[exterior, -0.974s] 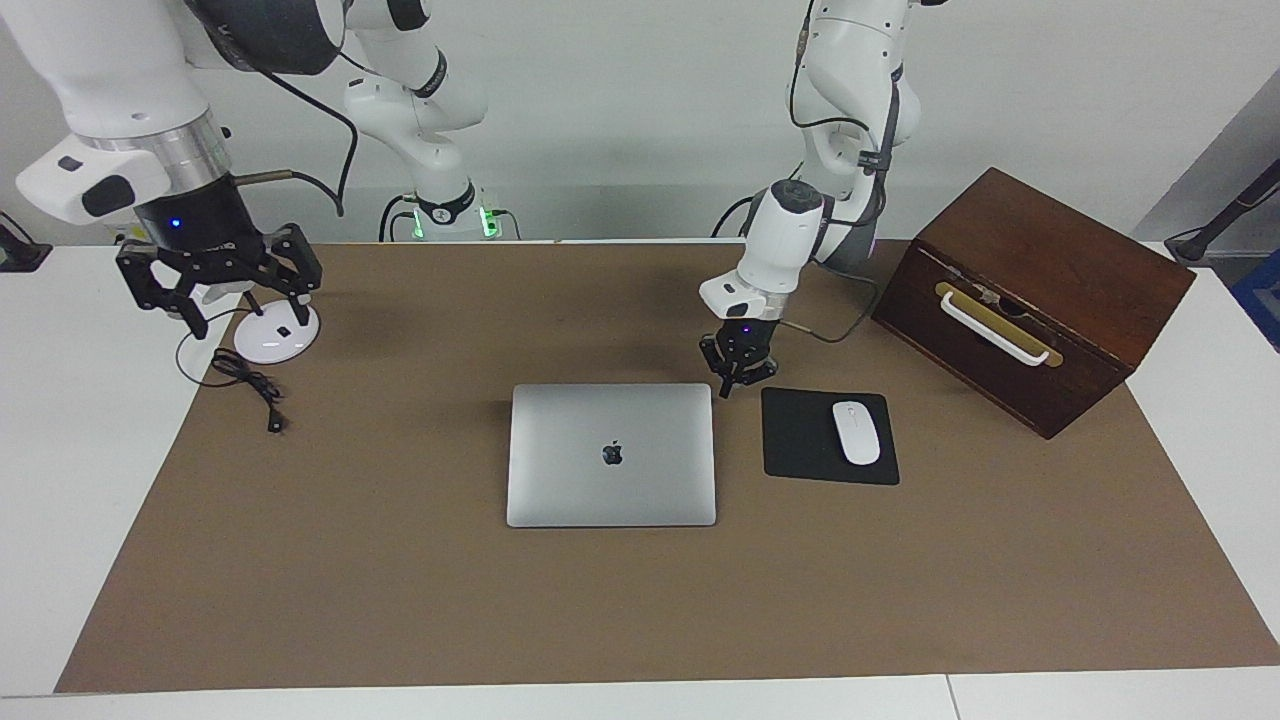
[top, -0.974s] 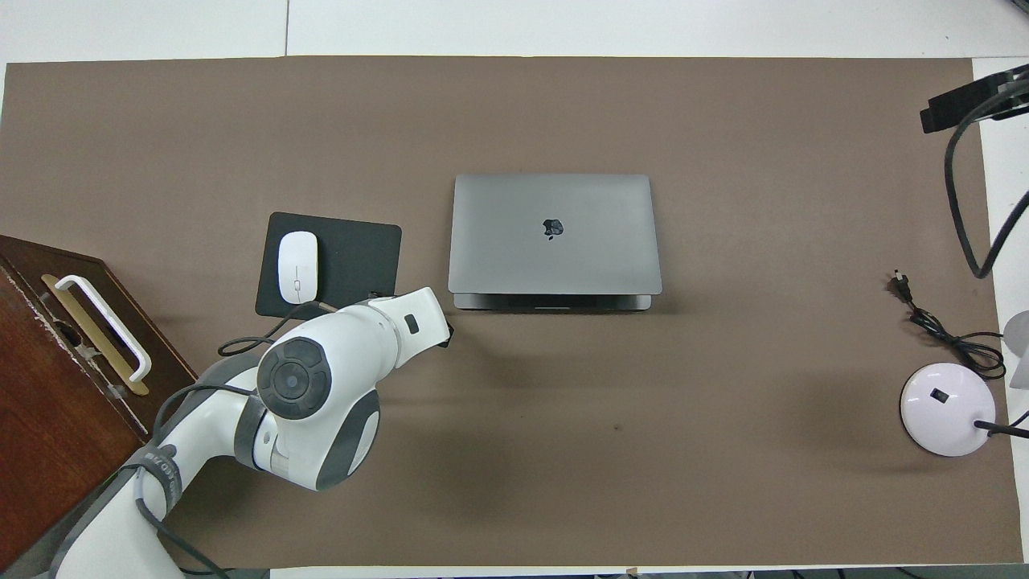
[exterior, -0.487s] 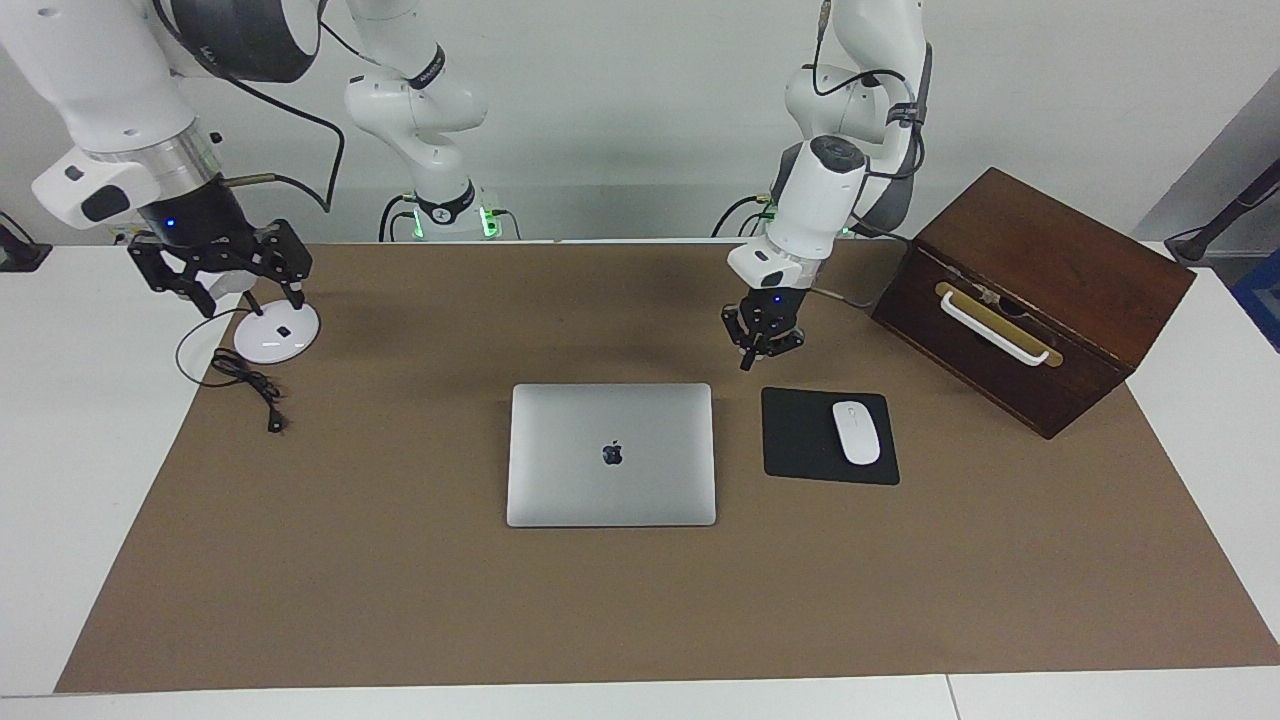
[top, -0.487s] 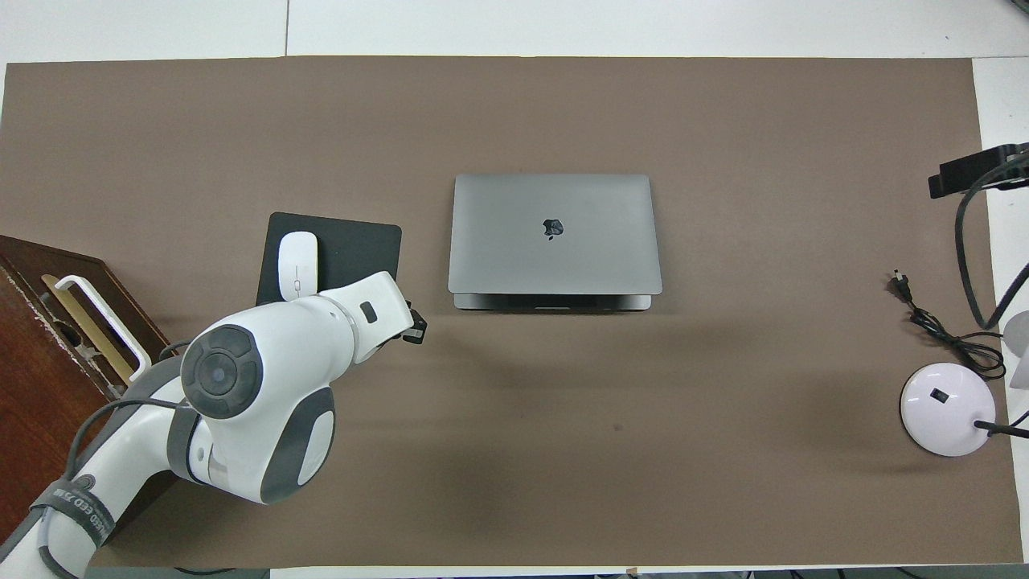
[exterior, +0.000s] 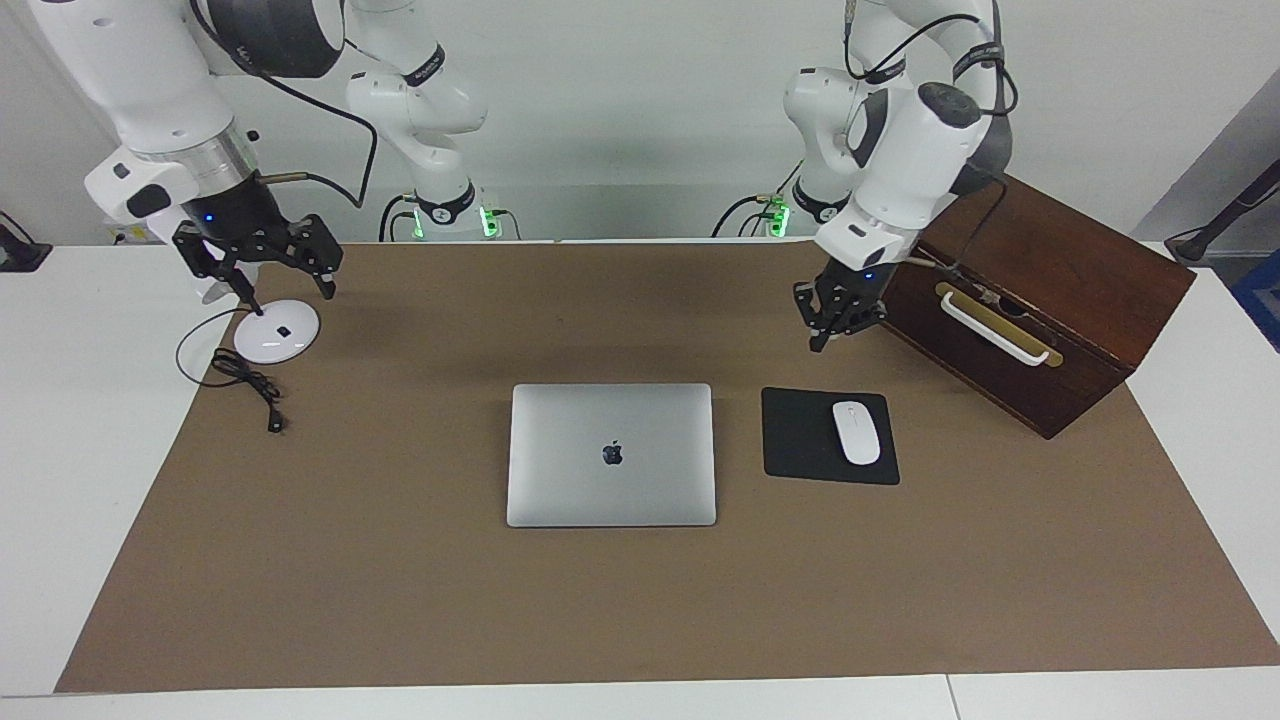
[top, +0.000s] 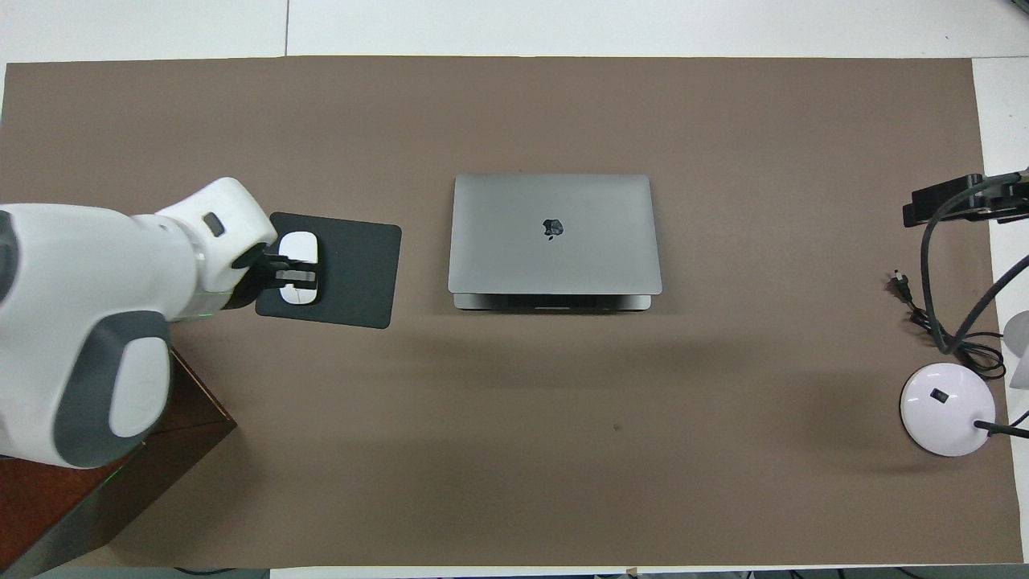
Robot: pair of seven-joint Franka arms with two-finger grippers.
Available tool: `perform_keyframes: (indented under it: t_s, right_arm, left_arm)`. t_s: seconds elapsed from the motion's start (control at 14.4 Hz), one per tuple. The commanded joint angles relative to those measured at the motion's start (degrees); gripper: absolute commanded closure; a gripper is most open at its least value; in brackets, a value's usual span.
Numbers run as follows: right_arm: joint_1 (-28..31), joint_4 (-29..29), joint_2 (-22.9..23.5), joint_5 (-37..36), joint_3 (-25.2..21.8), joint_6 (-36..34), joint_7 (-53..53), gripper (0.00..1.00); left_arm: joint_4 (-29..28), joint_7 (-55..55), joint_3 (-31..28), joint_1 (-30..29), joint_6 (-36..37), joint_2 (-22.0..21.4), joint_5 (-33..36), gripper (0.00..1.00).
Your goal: Close laptop with both arms
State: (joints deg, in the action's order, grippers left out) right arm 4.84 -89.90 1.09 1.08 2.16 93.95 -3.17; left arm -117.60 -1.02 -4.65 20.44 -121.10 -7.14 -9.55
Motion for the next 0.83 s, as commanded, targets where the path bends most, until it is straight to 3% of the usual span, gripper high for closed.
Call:
perform_keyframes:
  t_s: [0.0,0.21,0.35,0.42,0.76]
  right_arm:
    - [0.96,-2.12,-1.62,-0.73,0.74,1.24,0.54,0.00]
    - [1.05,-2.12,-1.71,-0.82,0.74,1.15,0.62,0.00]
    - [0.97,-2.12,-1.71,-0.82,0.74,1.06,0.62,0.00]
    - [0.96,-2.12,-1.71,-0.82,0.74,1.06,0.54,0.00]
    - [0.97,-1.42,-1.62,-0.82,0.74,-0.43,0.54,0.00]
  left_arm:
    - [5.16,0.31,0.61,-5.56,8.92,-0.15,0.14,1.00]
    - [9.66,0.49,0.53,-9.27,15.70,-0.15,4.97,1.00]
    - [11.41,0.05,0.70,-12.78,18.43,-0.15,5.07,0.28]
    - [12.64,0.05,0.52,-13.23,19.84,-0.15,5.15,0.00]
    - [18.35,0.40,0.61,-15.69,25.55,0.02,9.44,0.00]
